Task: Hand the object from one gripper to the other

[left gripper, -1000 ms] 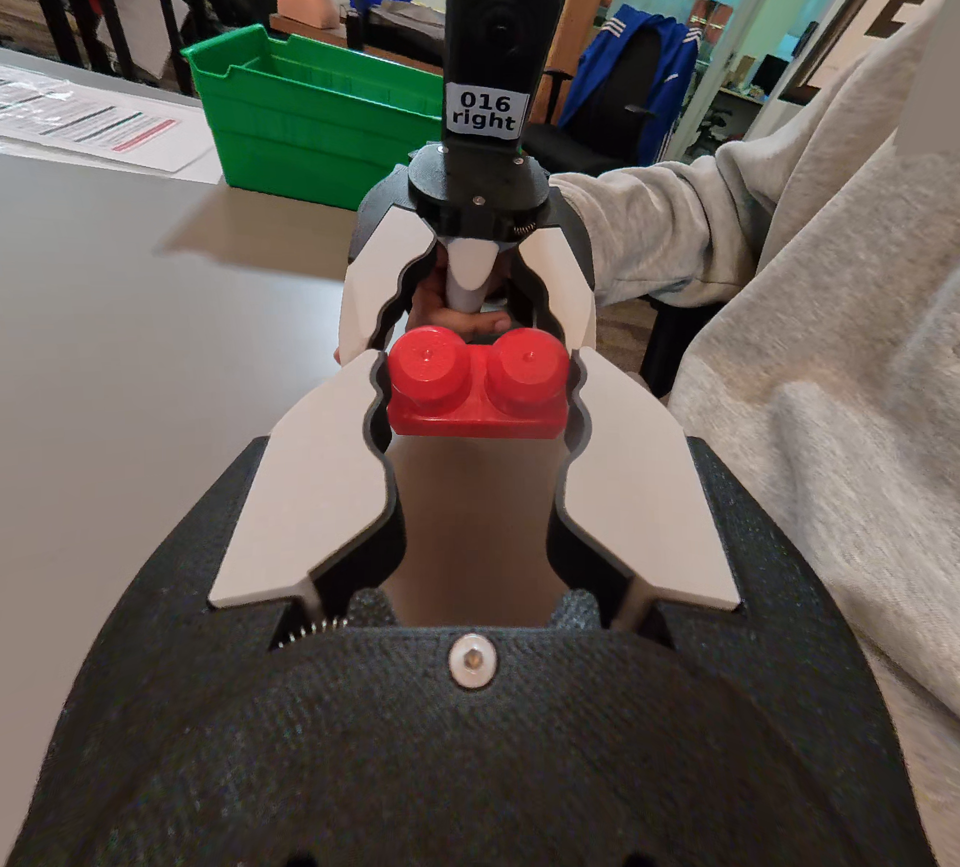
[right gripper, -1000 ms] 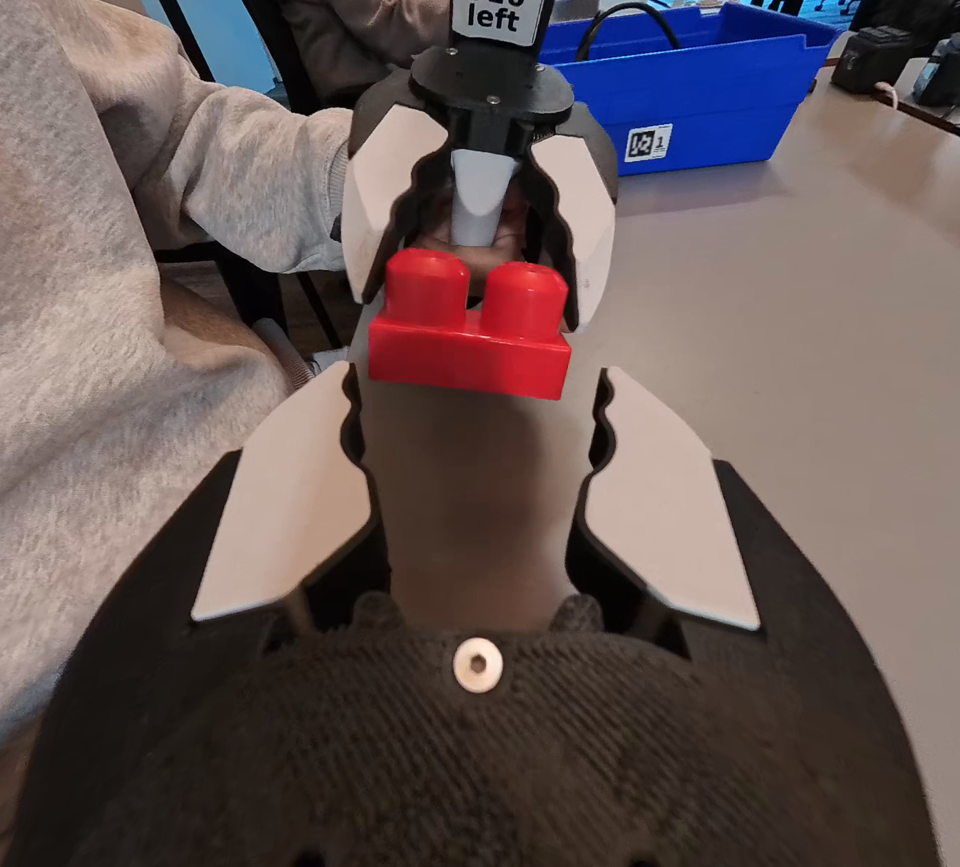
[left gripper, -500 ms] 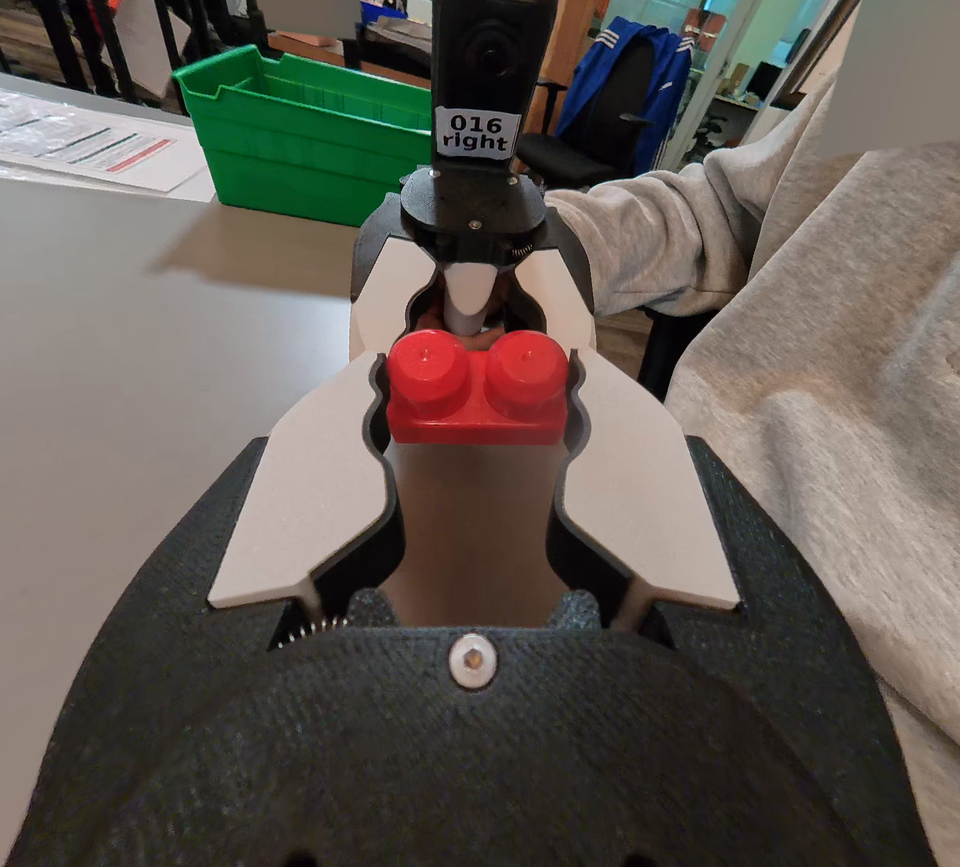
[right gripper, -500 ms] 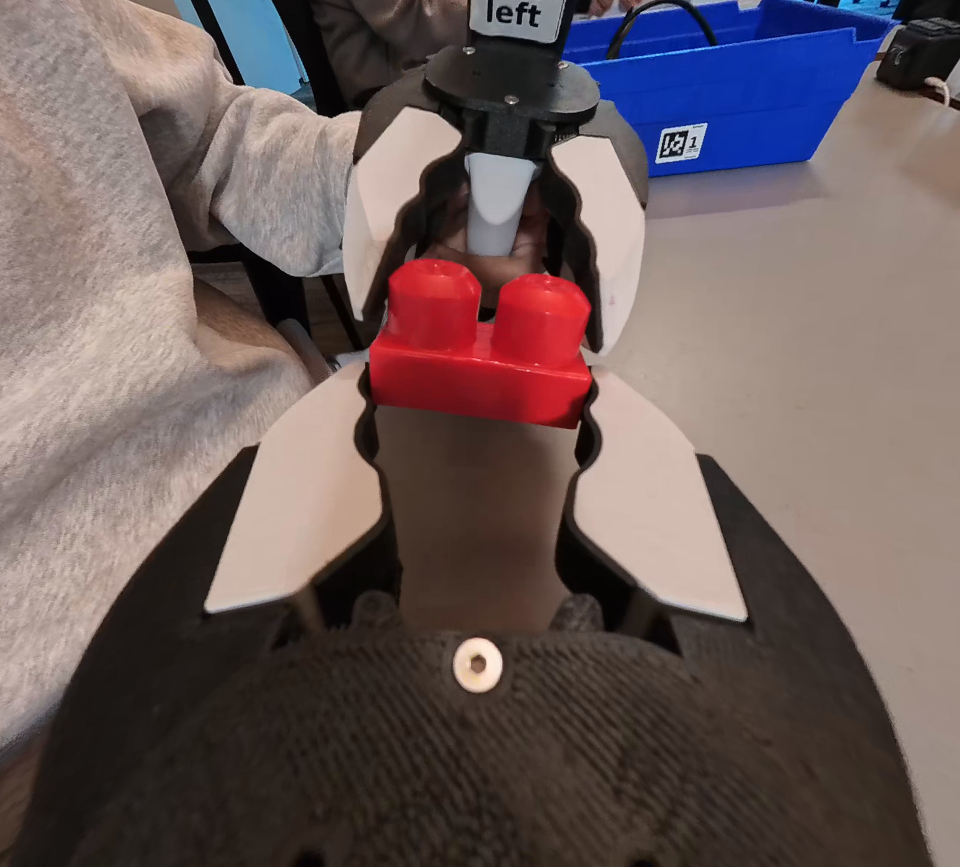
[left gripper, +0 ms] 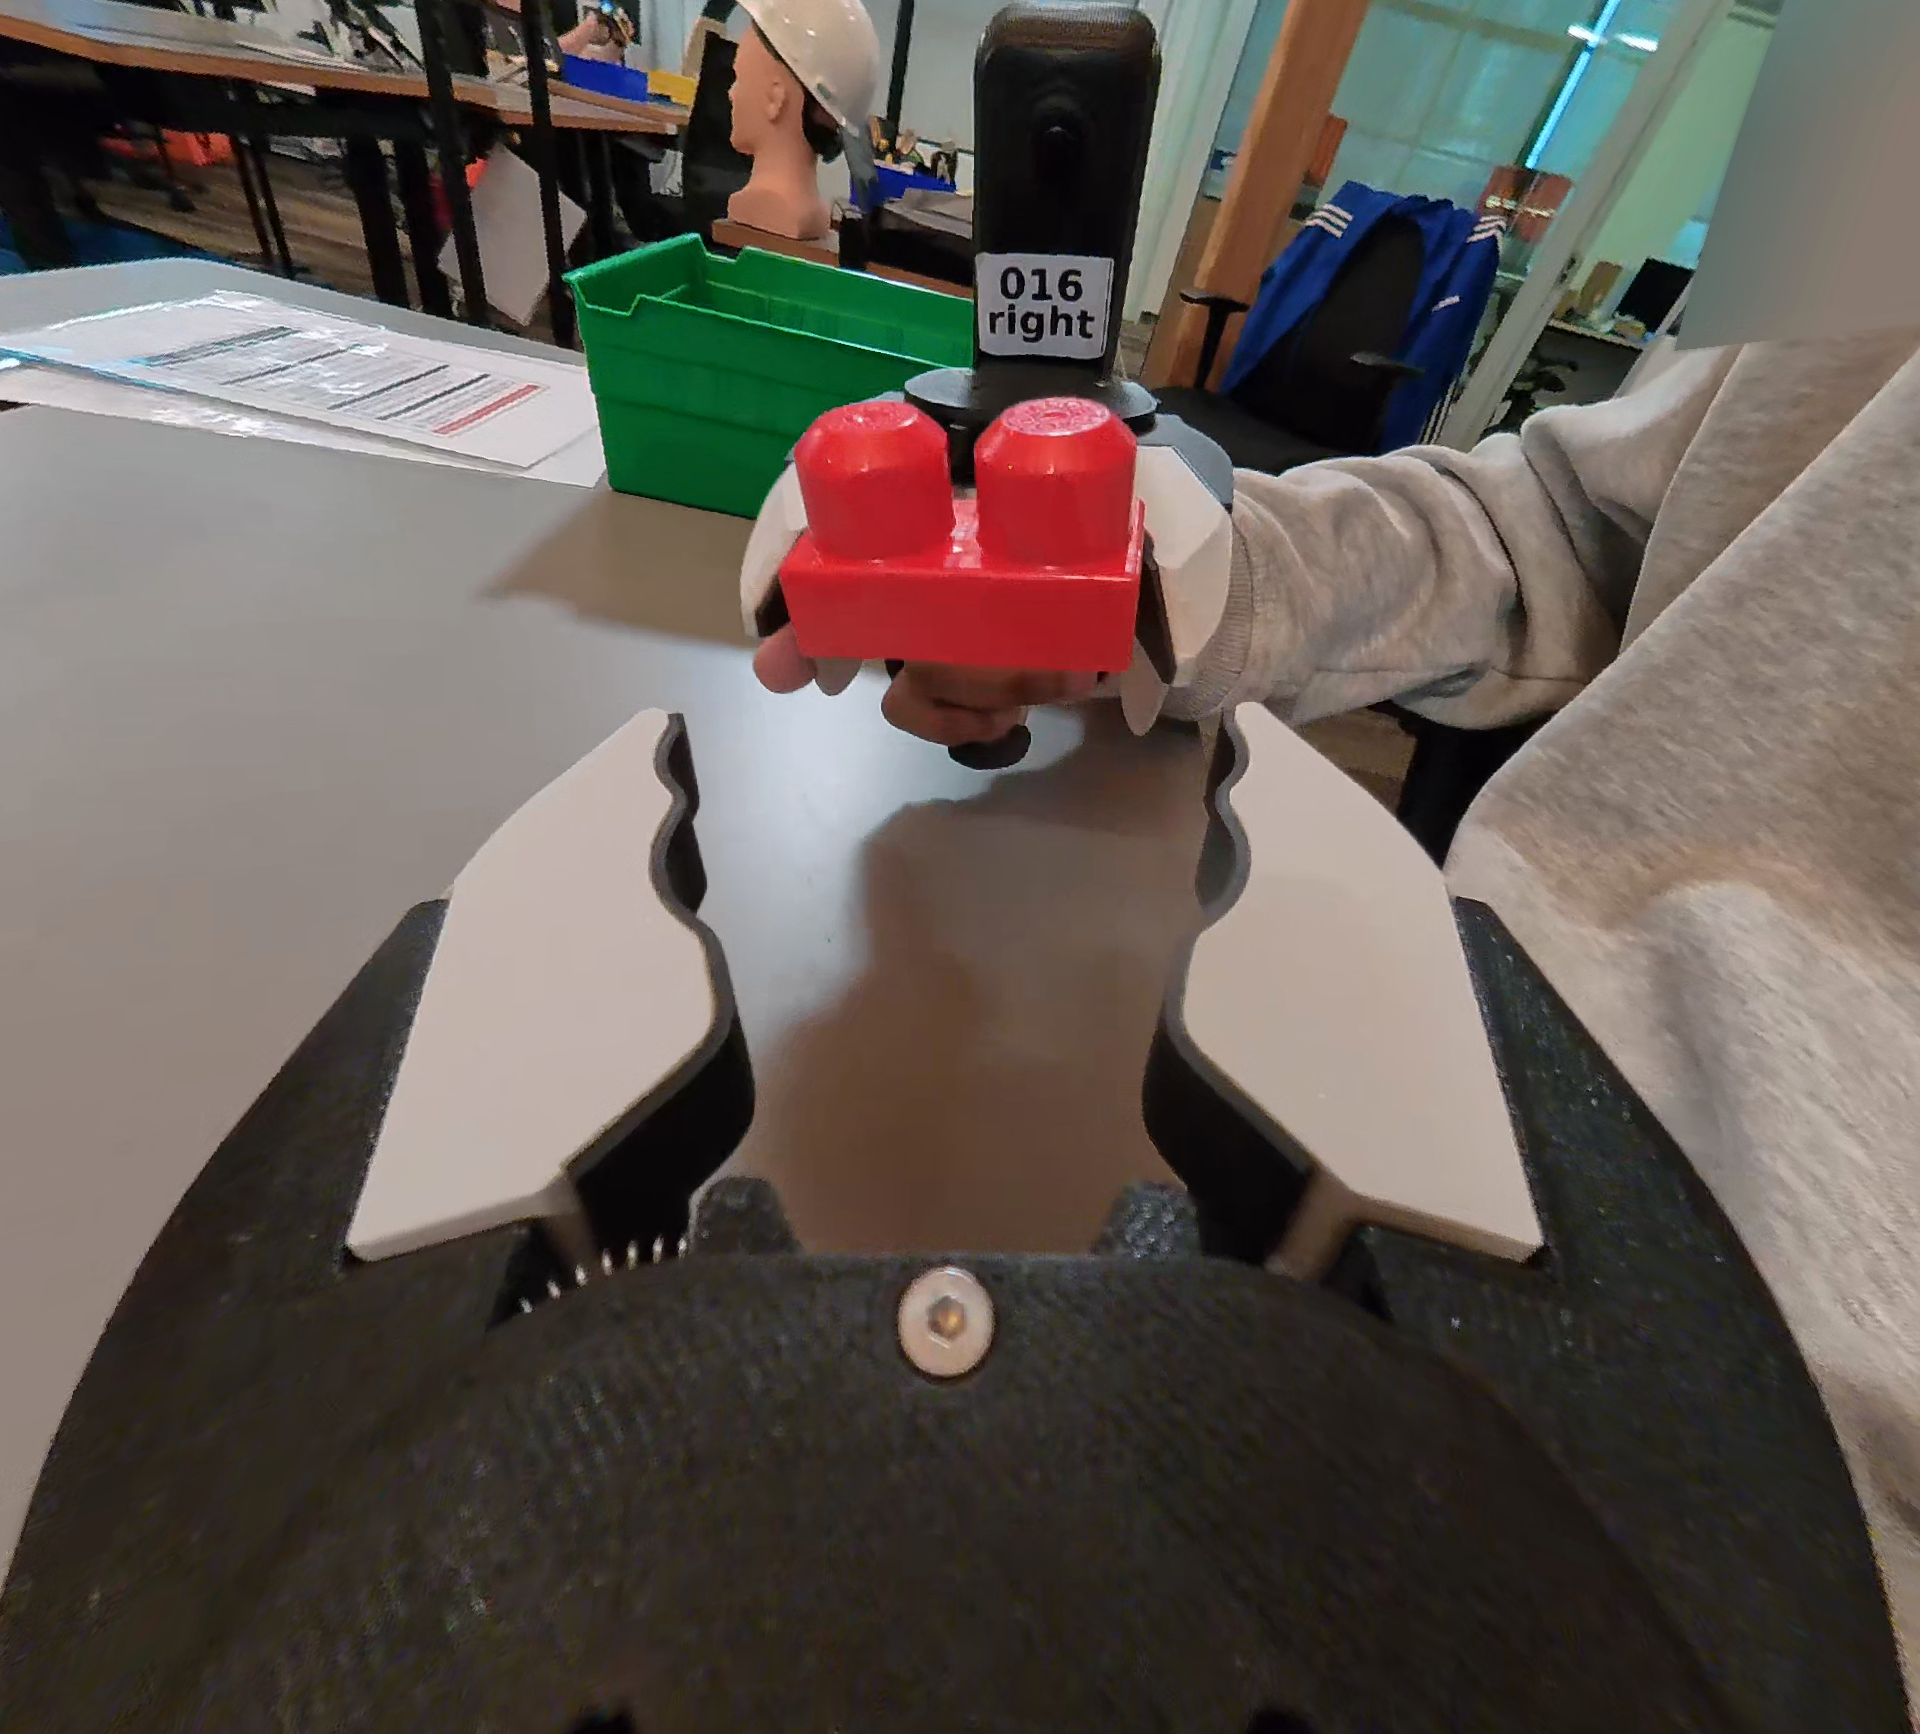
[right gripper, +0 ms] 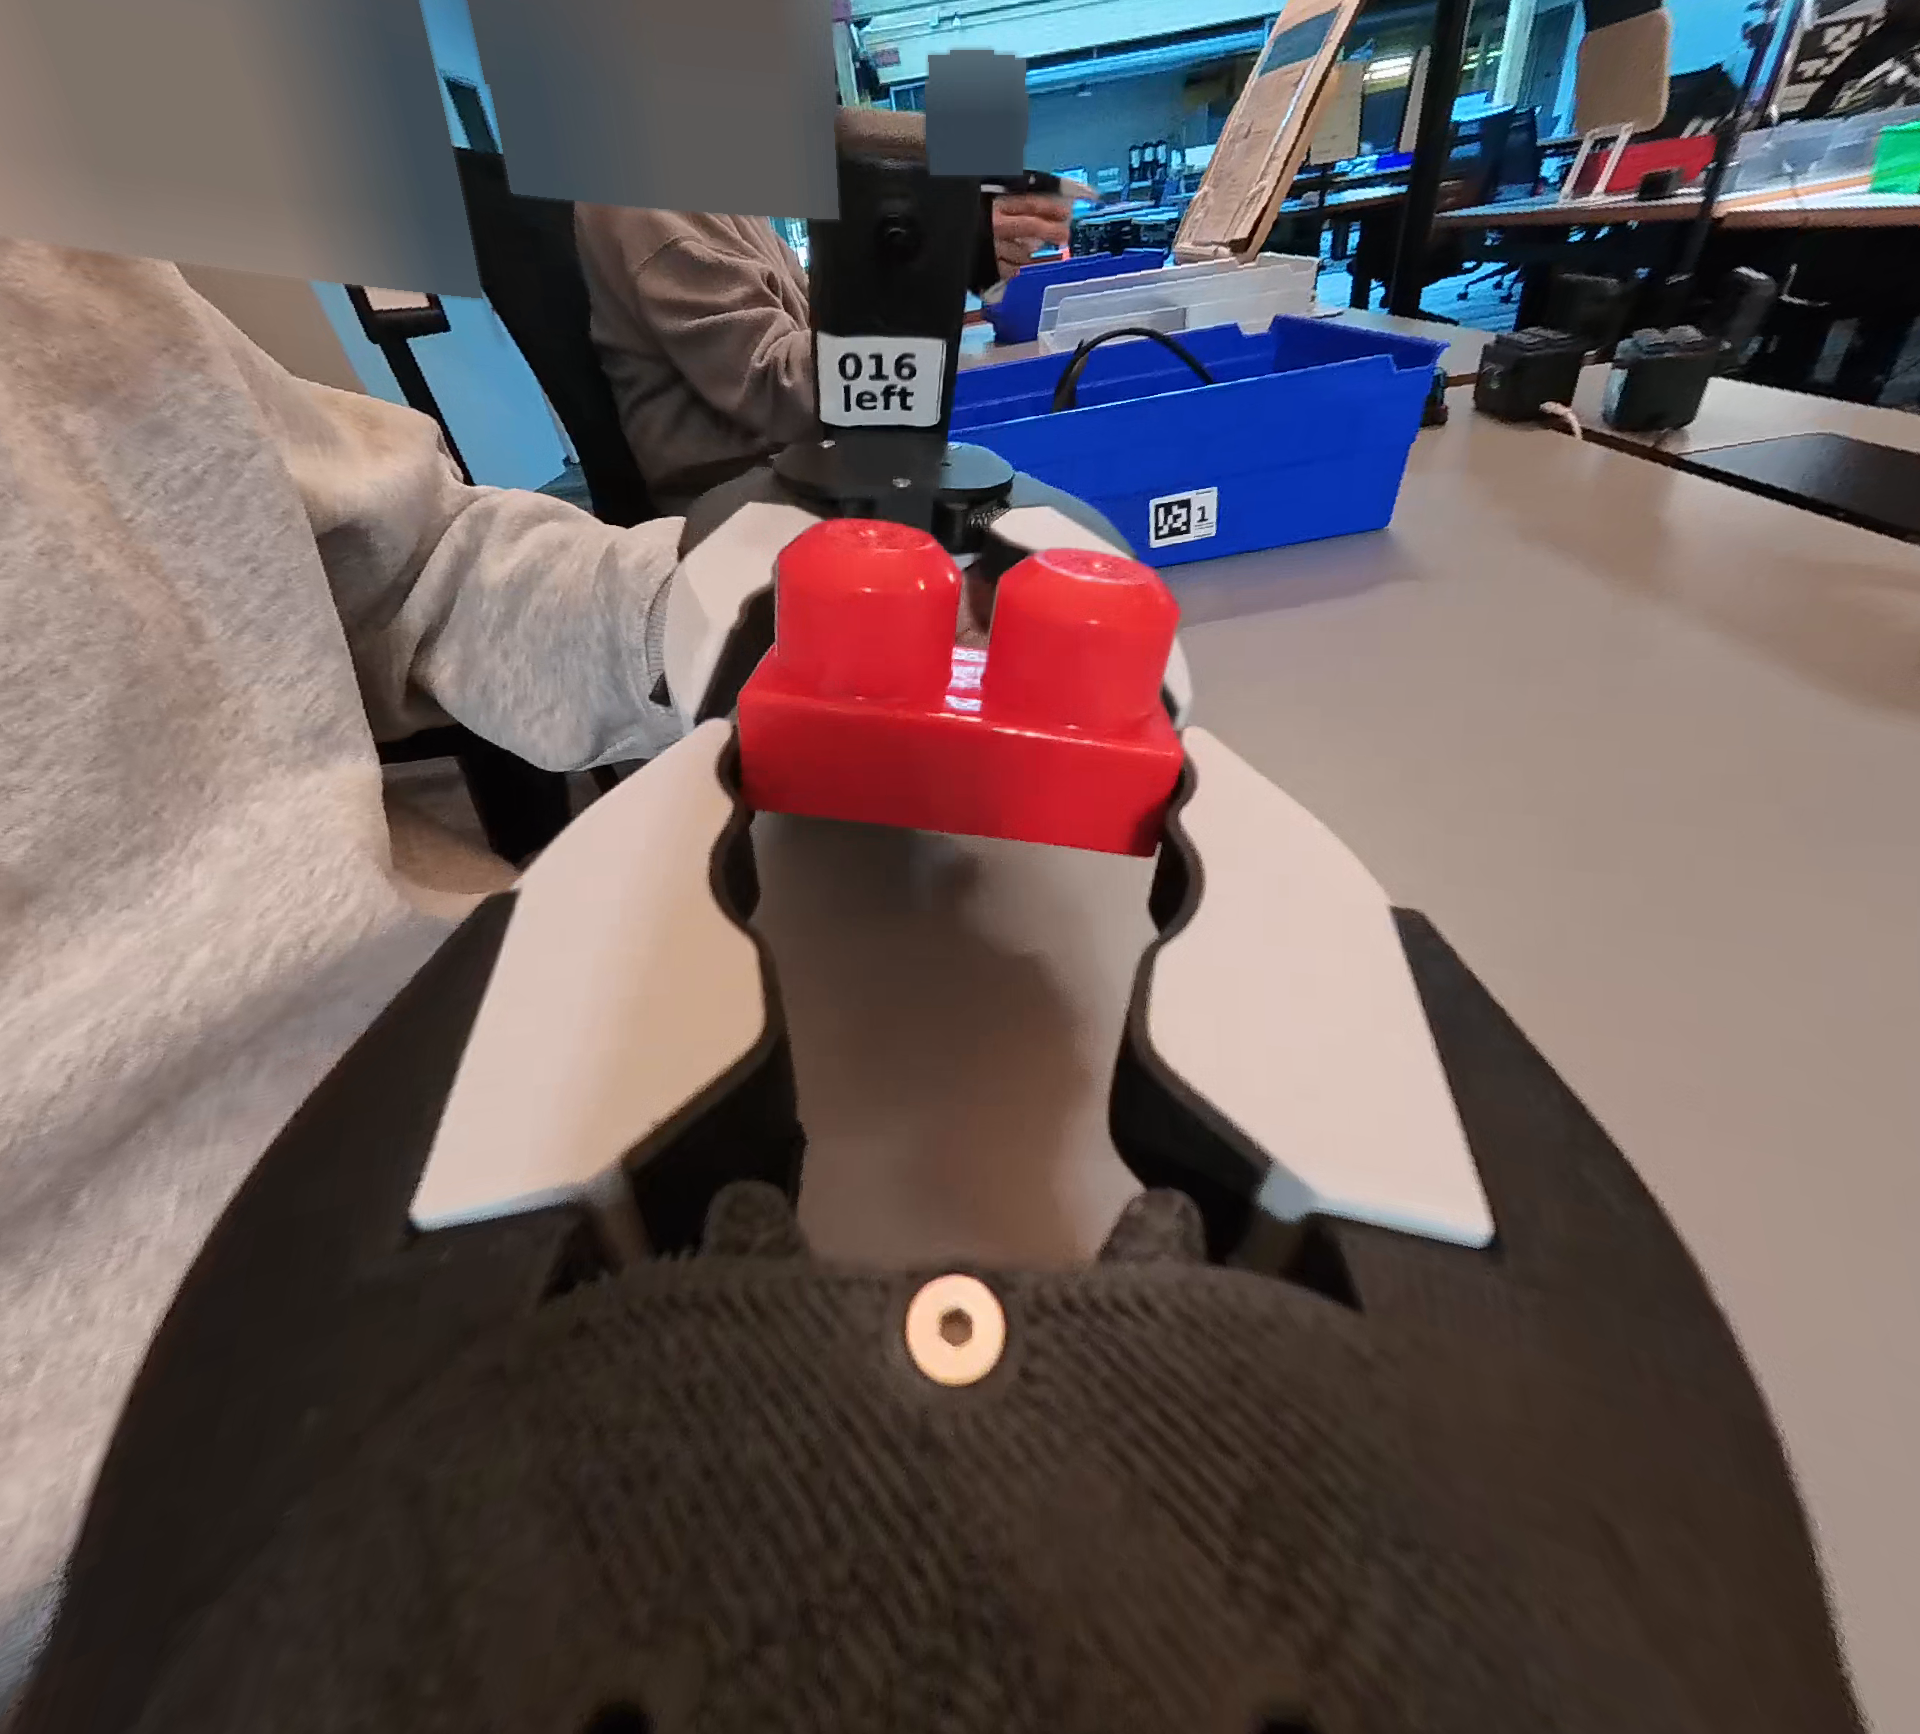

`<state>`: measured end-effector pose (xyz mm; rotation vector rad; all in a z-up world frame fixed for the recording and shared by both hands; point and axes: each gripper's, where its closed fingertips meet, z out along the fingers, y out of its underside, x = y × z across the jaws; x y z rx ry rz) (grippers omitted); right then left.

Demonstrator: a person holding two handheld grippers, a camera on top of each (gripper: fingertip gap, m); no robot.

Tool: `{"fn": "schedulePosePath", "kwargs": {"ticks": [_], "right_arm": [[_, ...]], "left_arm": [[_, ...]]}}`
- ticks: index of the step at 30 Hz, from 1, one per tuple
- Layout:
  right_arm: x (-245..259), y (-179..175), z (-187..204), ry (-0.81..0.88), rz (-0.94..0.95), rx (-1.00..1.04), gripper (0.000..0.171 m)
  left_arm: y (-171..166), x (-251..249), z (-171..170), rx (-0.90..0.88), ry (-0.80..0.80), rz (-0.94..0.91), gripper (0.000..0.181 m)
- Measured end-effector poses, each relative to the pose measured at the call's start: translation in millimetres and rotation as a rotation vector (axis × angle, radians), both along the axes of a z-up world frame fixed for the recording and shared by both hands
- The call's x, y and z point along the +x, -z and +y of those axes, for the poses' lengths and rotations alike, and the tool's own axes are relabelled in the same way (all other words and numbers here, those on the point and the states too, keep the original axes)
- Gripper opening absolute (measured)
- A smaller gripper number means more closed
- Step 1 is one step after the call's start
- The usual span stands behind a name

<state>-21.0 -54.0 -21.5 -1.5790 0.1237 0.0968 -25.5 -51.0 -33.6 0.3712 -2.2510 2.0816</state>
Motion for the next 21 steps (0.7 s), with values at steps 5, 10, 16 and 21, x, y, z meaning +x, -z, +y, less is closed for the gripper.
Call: {"fn": "schedulePosePath", "kwargs": {"ticks": [5,10,16,21], "right_arm": [[-0.8,1.0,1.5,0.008,-0.024,-0.006,0.076],[1.9,2.3,2.0,0.031,-0.04,-0.016,0.076],[6.2,11.2,4.0,0.074,-0.076,-0.08,0.076],[4.9,13.6,5.9,0.077,-0.094,-0.101,0.076]], "left_arm": [[-0.6,-2.2,-1.3,-0.012,0.012,0.015,0.086],[-3.8,-0.5,0.8,-0.039,0.01,0.038,0.079],[-4.2,2.6,2.6,-0.057,0.003,0.071,0.07],[-3.7,3.2,2.6,-0.047,-0.008,0.05,0.067]]}}
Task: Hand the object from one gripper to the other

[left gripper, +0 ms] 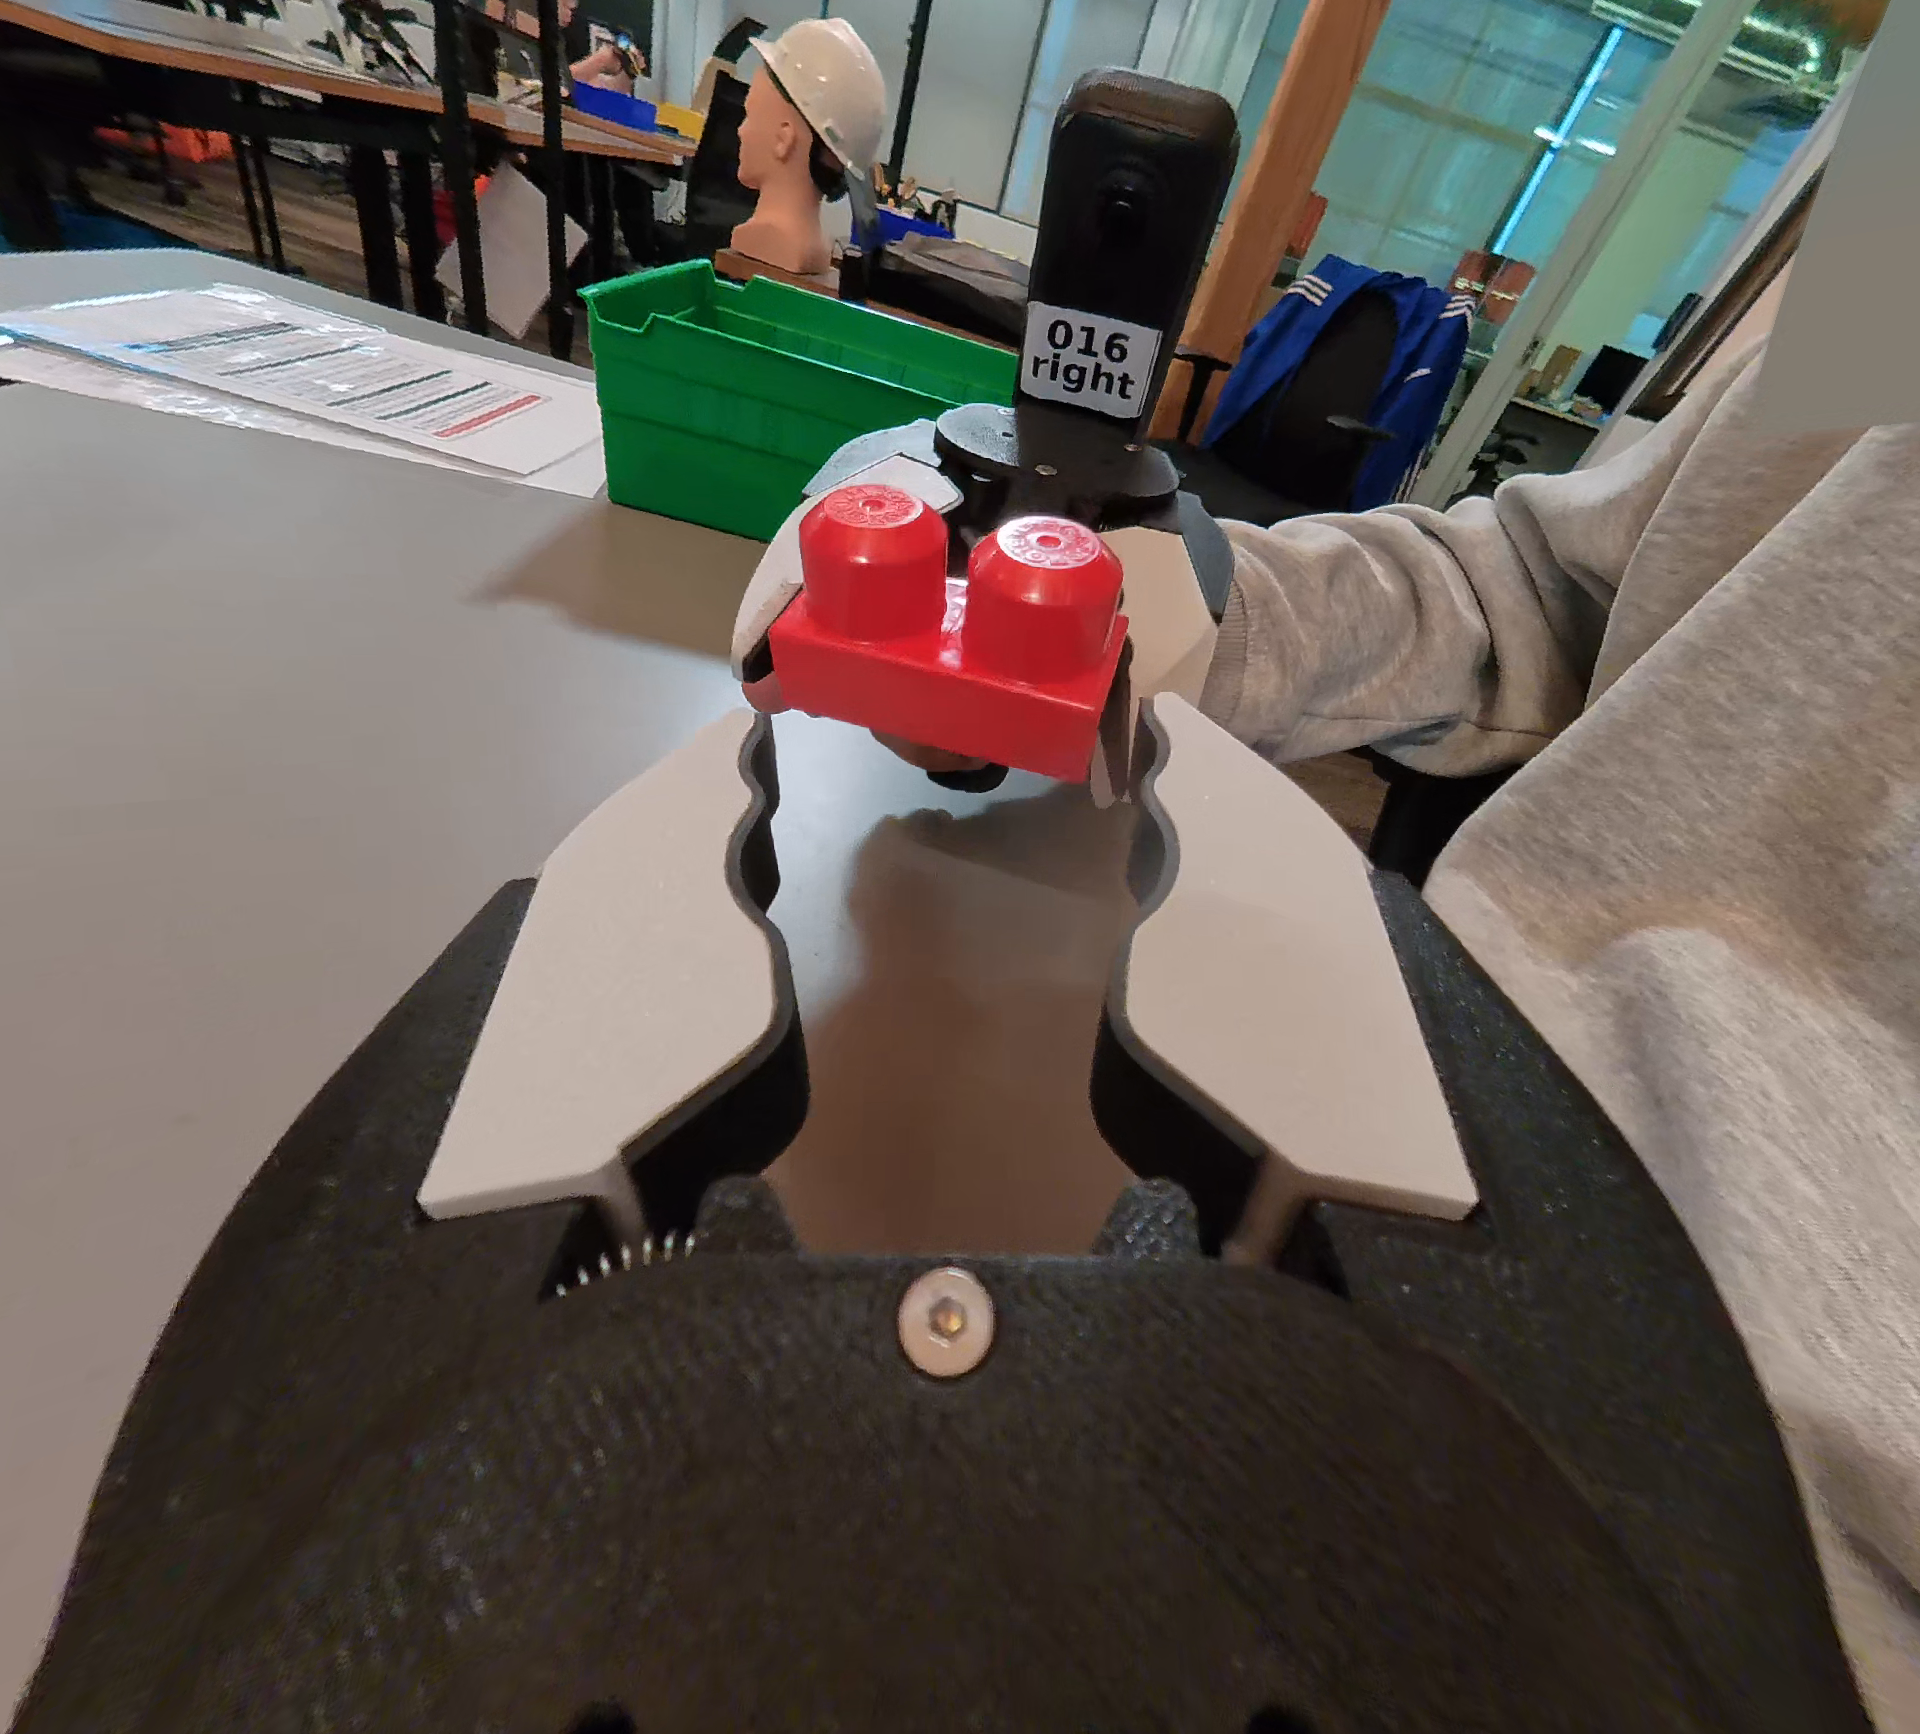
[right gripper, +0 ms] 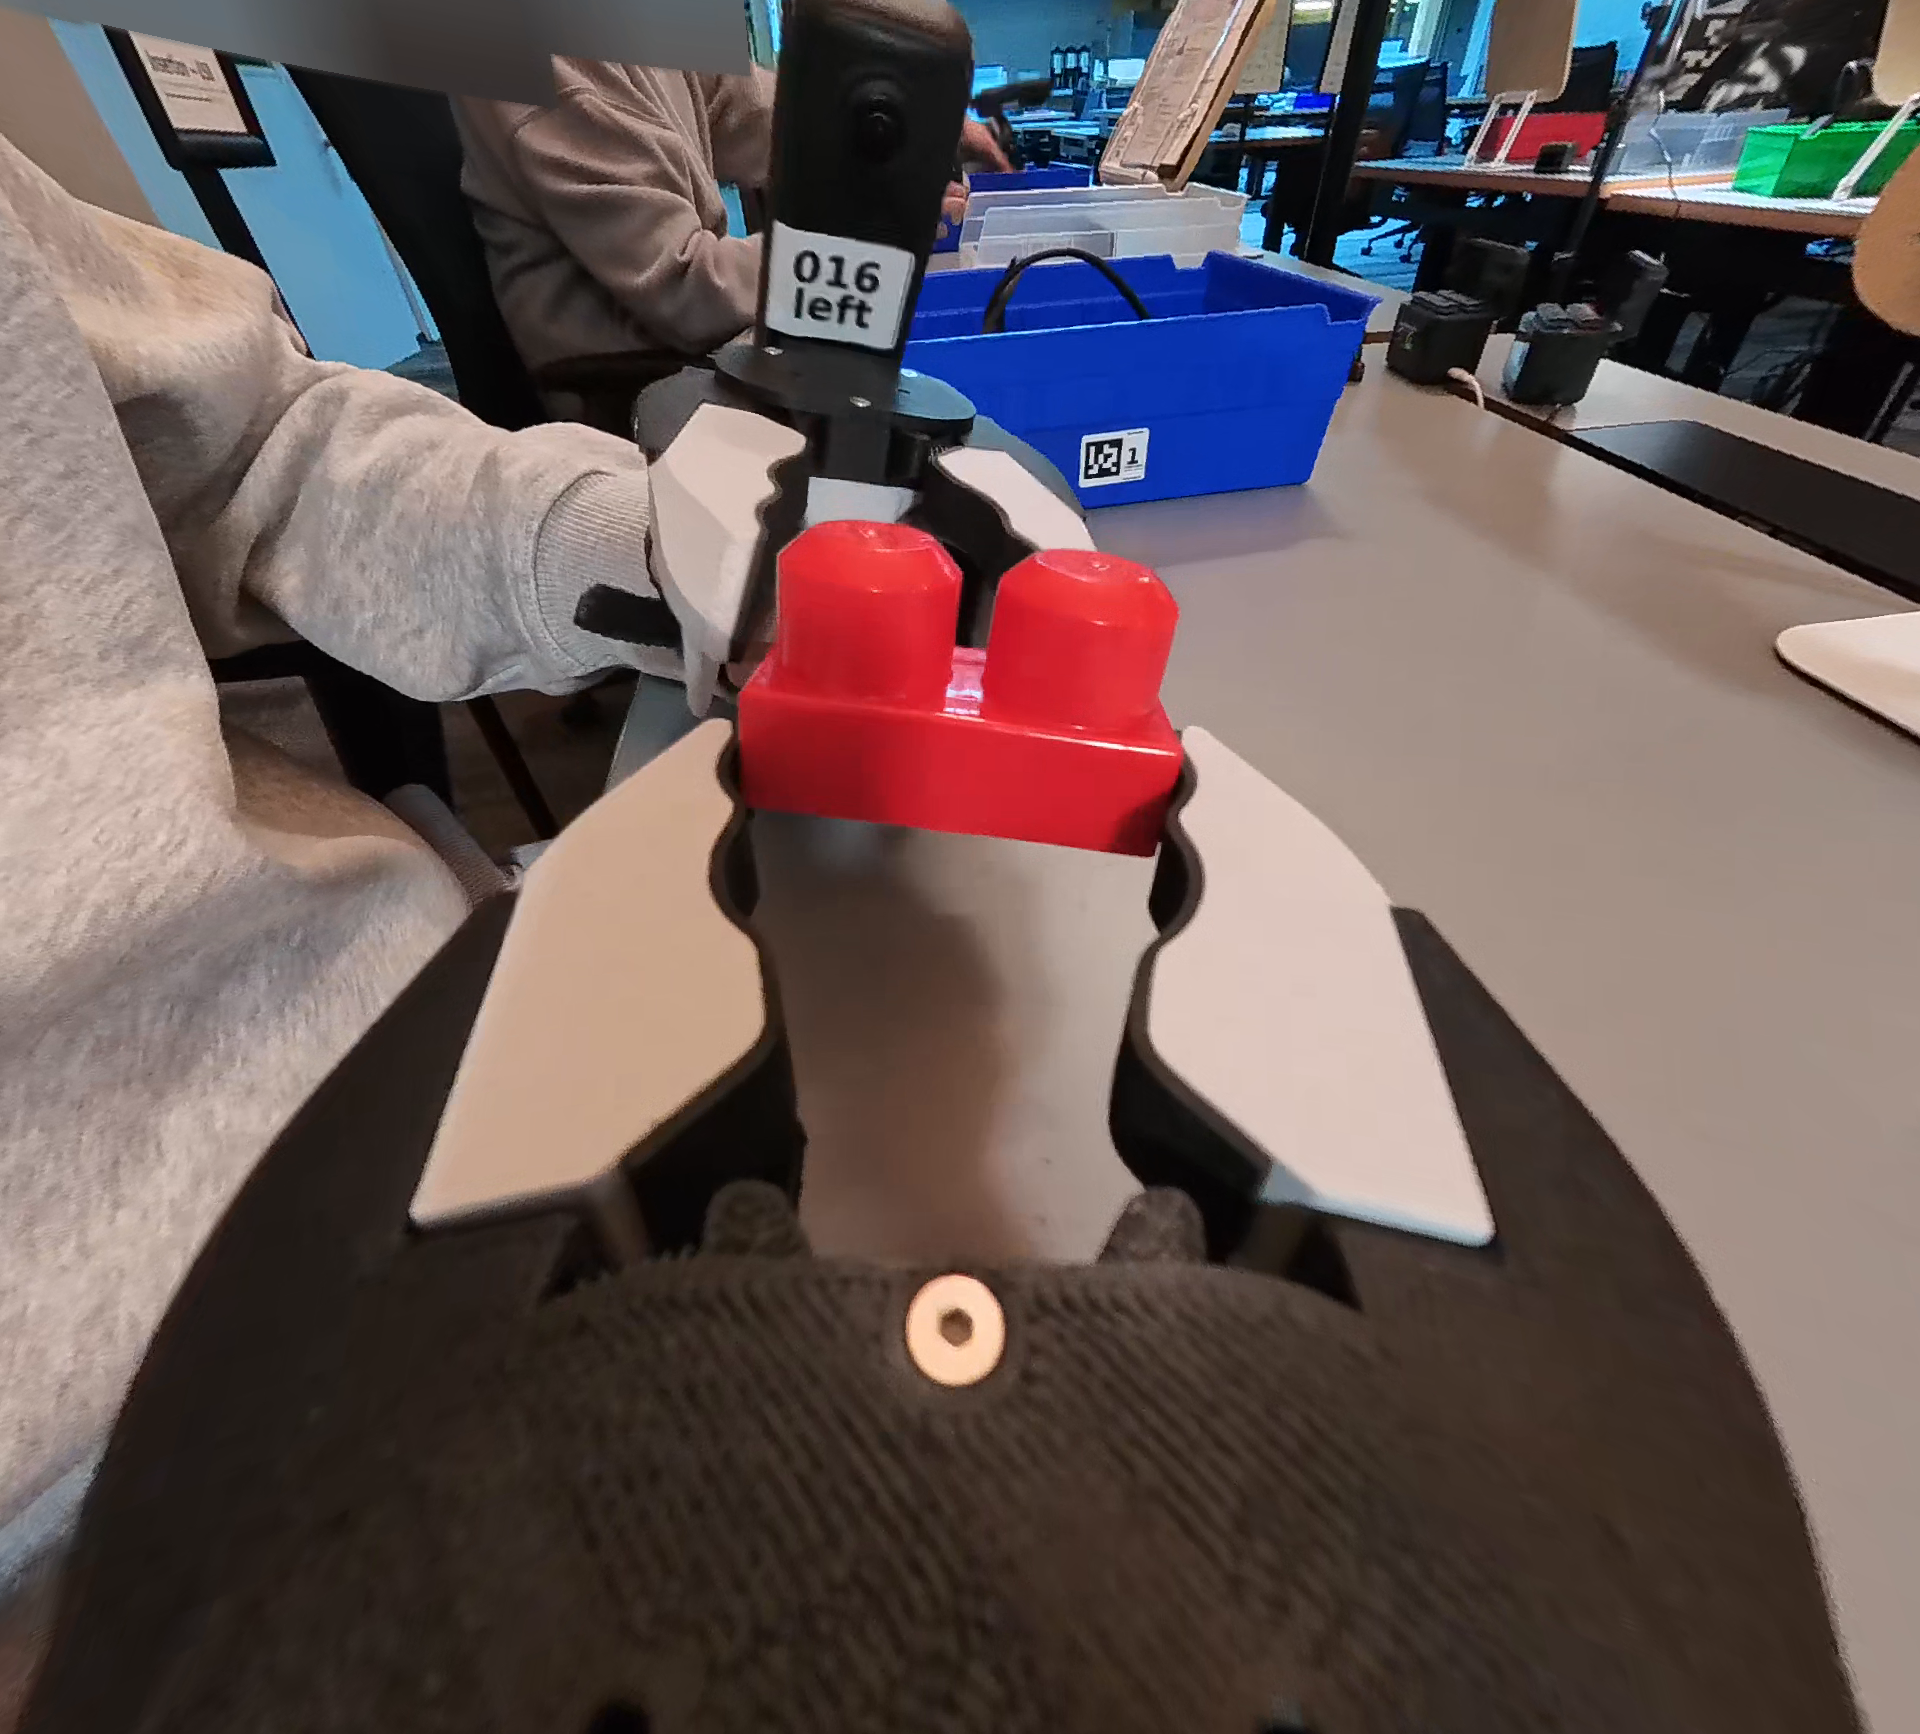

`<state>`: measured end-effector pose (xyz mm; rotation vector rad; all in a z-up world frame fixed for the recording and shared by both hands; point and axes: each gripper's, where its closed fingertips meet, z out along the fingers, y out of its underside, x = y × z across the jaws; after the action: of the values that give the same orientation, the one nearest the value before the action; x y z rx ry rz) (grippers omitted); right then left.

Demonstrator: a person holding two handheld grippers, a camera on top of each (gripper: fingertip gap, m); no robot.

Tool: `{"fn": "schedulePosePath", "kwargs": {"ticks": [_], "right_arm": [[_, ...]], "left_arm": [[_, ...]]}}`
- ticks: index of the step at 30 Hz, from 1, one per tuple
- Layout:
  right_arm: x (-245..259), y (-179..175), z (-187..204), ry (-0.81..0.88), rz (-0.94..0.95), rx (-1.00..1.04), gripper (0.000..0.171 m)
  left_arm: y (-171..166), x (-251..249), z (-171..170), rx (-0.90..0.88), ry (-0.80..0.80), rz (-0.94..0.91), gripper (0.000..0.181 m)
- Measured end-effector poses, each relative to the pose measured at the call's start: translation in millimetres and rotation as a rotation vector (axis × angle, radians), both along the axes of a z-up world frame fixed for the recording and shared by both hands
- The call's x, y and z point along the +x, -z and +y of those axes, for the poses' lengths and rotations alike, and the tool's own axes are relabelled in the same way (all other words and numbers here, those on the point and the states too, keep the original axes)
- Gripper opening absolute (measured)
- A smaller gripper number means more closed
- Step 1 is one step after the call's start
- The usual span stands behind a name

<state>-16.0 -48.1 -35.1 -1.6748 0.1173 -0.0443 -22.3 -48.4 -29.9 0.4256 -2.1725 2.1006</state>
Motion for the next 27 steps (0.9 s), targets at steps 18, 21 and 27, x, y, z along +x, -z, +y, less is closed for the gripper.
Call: {"fn": "schedulePosePath", "kwargs": {"ticks": [18,21,27], "right_arm": [[7.0,18.9,3.6,0.05,-0.002,-0.1,0.076],[5.6,21.5,5.3,0.046,-0.011,-0.115,0.076],[5.2,24.3,6.7,0.049,-0.016,-0.131,0.076]], "left_arm": [[-6.9,-0.3,0.8,-0.001,-0.04,-0.079,0.039],[-5.0,-2.0,-1.2,0.014,-0.031,-0.065,0.034],[-1.2,-1.5,-3.7,0.044,-0.044,-0.07,0.031]]}}
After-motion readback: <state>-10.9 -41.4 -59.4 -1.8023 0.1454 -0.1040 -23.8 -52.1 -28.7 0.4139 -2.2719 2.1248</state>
